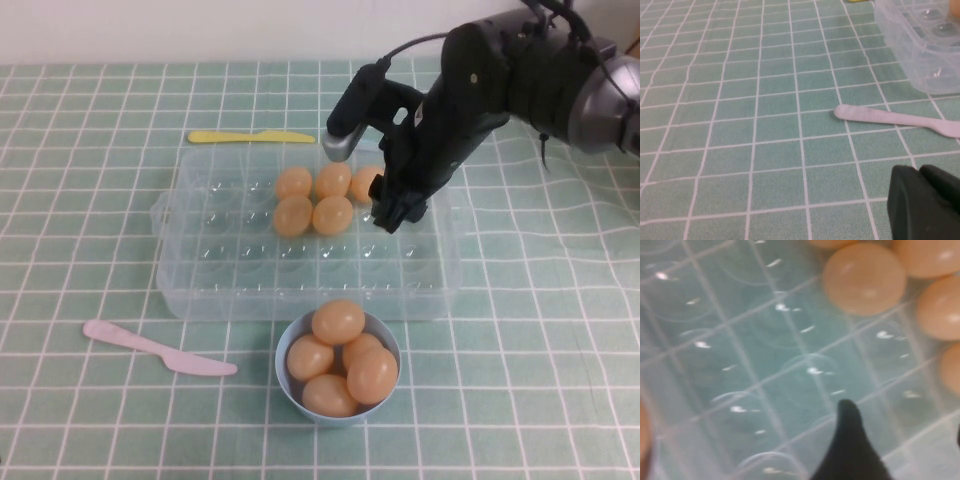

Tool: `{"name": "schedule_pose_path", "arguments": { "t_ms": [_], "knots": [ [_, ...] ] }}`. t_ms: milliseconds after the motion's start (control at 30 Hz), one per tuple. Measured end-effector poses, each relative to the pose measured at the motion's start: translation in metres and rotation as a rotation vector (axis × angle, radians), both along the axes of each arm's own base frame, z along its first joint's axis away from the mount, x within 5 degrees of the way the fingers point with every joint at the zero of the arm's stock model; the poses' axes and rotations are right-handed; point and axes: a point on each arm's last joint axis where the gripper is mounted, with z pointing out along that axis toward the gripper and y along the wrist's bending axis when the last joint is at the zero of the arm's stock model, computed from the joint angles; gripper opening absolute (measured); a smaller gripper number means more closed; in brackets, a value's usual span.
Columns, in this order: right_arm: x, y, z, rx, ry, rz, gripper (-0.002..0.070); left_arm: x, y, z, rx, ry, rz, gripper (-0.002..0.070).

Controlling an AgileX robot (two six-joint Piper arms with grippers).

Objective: Take an egg out of the egg box
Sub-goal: Pick up the egg from the plastic box

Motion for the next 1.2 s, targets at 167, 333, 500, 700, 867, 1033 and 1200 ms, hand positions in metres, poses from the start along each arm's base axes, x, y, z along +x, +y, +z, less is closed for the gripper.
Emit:
{"name": "schedule_pose_path", "arguments": {
  "t_ms": [167,333,500,700,867,1033,1200],
  "knots": [
    [0.014,-0.01,-0.002,-0.038,-0.094,0.074,0.0459,0.0,0.0,0.0,0.0,0.0,0.0,-0.0003],
    [0.031,-0.021,-0.016,-0.057,-0.13,0.088,0.047,0.0,0.0,0.0,0.0,0.0,0.0,-0.0003],
    [0.039,-0.023,-0.023,-0.038,-0.165,0.119,0.047,0.0,0.0,0.0,0.0,0.0,0.0,-0.0003],
    [0.038,-0.02,-0.034,-0.058,-0.219,0.26,0.0473,0.0,0.0,0.0,0.0,0.0,0.0,-0.0003],
    [0.038,-0.021,-0.043,-0.07,-0.243,0.286,0.0475,0.0,0.0,0.0,0.0,0.0,0.0,-0.0003],
    [0.043,-0.025,-0.043,-0.059,-0.273,0.263,0.0476,0.0,0.0,0.0,0.0,0.0,0.0,-0.0003],
    [0.046,-0.024,-0.053,-0.061,-0.272,0.259,0.0476,0.0,0.0,0.0,0.0,0.0,0.0,-0.0003]
  ]
}}
